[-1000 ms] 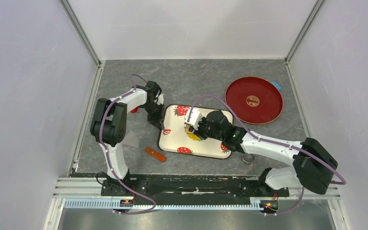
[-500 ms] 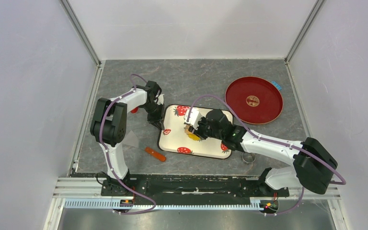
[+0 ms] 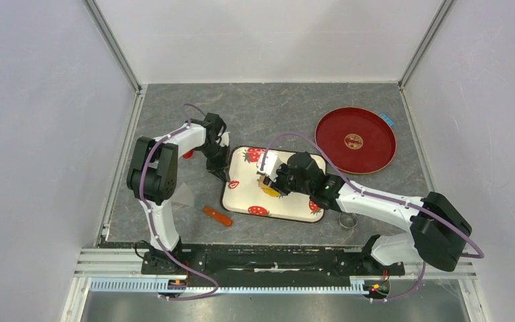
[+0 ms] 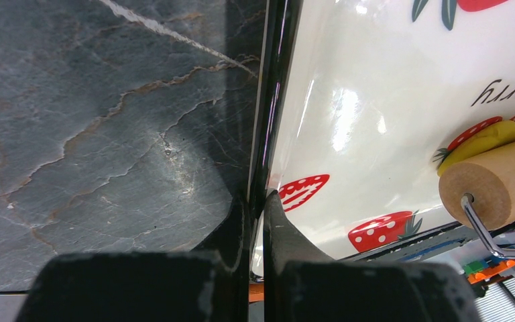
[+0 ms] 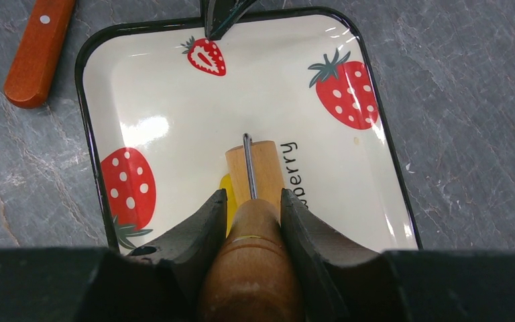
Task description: Roll out the dumpling wrappers from the dough
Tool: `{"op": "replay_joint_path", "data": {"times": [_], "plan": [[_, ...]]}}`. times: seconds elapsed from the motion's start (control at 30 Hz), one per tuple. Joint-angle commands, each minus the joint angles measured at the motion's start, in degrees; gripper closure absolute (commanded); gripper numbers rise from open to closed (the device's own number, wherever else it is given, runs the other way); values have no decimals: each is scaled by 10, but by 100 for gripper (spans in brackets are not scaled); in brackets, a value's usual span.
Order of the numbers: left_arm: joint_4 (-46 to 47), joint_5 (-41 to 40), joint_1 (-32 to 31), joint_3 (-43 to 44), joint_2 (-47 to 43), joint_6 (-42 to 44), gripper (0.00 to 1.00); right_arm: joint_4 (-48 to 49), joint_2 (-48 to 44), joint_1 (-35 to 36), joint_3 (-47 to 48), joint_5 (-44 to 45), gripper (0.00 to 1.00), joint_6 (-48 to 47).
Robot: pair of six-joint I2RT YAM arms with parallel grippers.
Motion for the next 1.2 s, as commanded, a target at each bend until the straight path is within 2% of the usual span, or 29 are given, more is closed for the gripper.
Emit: {"op": "replay_joint_path", "data": {"times": [0.0, 0.7, 1.17], "plan": [[33, -64, -4, -2, 28, 24, 98, -180, 30, 11, -29, -95, 100, 52], [34, -65, -4, -3, 27, 21, 98, -190, 45, -2, -69, -133, 100, 64], [39, -49, -4, -4, 25, 20, 98, -182, 79, -3, -91, -163, 100, 147]]}}
